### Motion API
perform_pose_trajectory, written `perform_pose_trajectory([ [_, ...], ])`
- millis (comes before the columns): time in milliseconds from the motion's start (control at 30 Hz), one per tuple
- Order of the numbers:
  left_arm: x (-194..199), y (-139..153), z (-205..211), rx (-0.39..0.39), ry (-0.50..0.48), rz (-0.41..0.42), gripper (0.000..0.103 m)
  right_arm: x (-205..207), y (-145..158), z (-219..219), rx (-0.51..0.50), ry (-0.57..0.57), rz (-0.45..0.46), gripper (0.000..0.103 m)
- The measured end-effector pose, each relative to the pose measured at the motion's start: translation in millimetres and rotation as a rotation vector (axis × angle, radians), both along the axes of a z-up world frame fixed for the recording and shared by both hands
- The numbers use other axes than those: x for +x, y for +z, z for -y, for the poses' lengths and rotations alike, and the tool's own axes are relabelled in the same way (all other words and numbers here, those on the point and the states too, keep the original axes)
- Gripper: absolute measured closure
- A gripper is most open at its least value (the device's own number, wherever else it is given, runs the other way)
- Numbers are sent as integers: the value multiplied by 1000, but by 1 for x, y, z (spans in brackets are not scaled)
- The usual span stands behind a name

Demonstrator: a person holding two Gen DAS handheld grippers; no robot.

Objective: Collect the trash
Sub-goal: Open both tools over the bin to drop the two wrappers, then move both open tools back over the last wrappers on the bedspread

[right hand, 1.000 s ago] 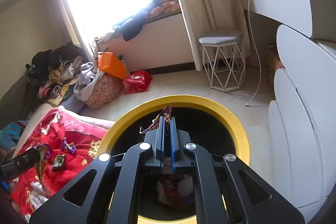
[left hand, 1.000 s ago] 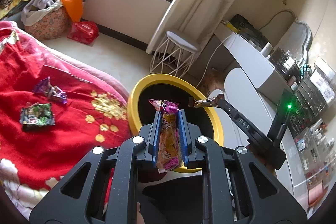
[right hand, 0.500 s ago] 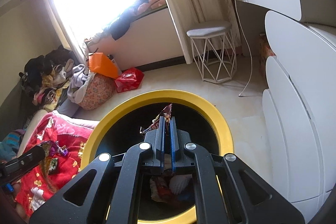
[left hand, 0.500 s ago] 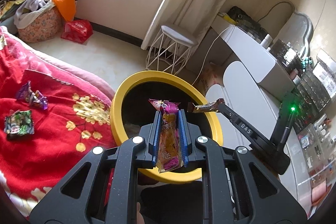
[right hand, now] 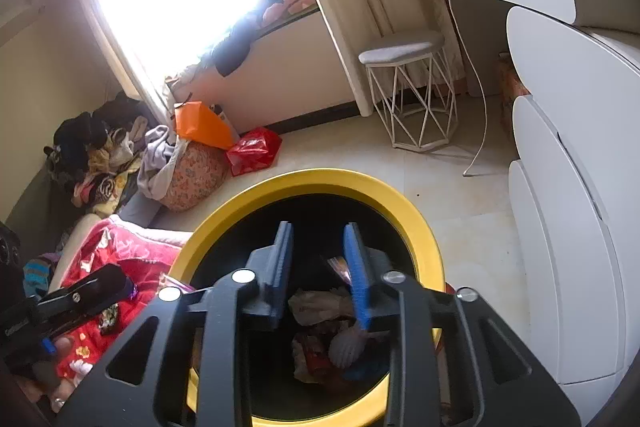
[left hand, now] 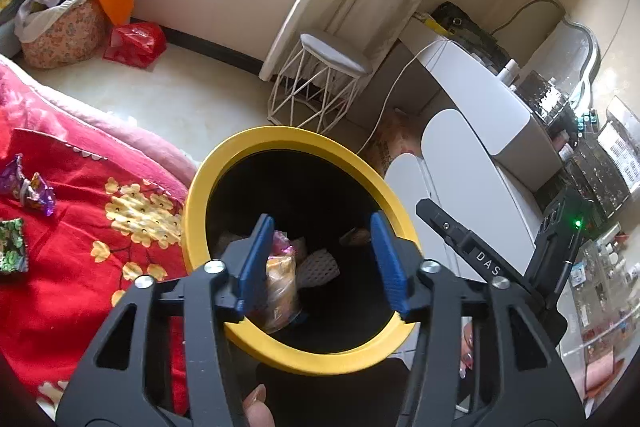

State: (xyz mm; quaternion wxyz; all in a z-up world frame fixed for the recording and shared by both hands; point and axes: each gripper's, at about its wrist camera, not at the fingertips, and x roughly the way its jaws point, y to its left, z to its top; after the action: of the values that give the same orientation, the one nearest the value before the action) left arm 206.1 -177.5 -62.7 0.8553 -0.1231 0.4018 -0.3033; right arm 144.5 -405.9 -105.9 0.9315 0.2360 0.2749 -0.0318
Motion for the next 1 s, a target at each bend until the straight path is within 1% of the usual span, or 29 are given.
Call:
perform_pose_trajectory([
  [33, -2, 1, -2, -2, 2, 8, 51, -1, 1, 0, 2, -2, 4, 67],
  [67, -3, 2, -4, 0, 5, 14, 44, -2, 2, -1, 3, -6, 7, 62],
  [100, -5, 3, -5, 3, 10, 22, 40, -2, 2, -1, 3, -9, 13, 59],
  [167, -8, 7, -10, 13, 23, 44, 31, -2, 5, -4, -3, 0, 23, 57],
  [300, -16, 14, -25, 42, 72, 85, 20, -3, 12, -12, -34, 12, 48, 46],
  [367, -20, 17, -33, 54, 97, 106, 13, -4, 16, -18, -53, 25, 67, 43],
  [433, -25, 20, -42, 63, 126, 125, 11, -5, 22, -27, -77, 45, 90, 41],
  [667, -33, 26, -69, 96, 205, 163, 11, -8, 38, -54, -133, 126, 155, 37],
  [1000, -42, 29, -113, 116, 284, 181, 11, -10, 49, -95, -160, 234, 188, 37],
])
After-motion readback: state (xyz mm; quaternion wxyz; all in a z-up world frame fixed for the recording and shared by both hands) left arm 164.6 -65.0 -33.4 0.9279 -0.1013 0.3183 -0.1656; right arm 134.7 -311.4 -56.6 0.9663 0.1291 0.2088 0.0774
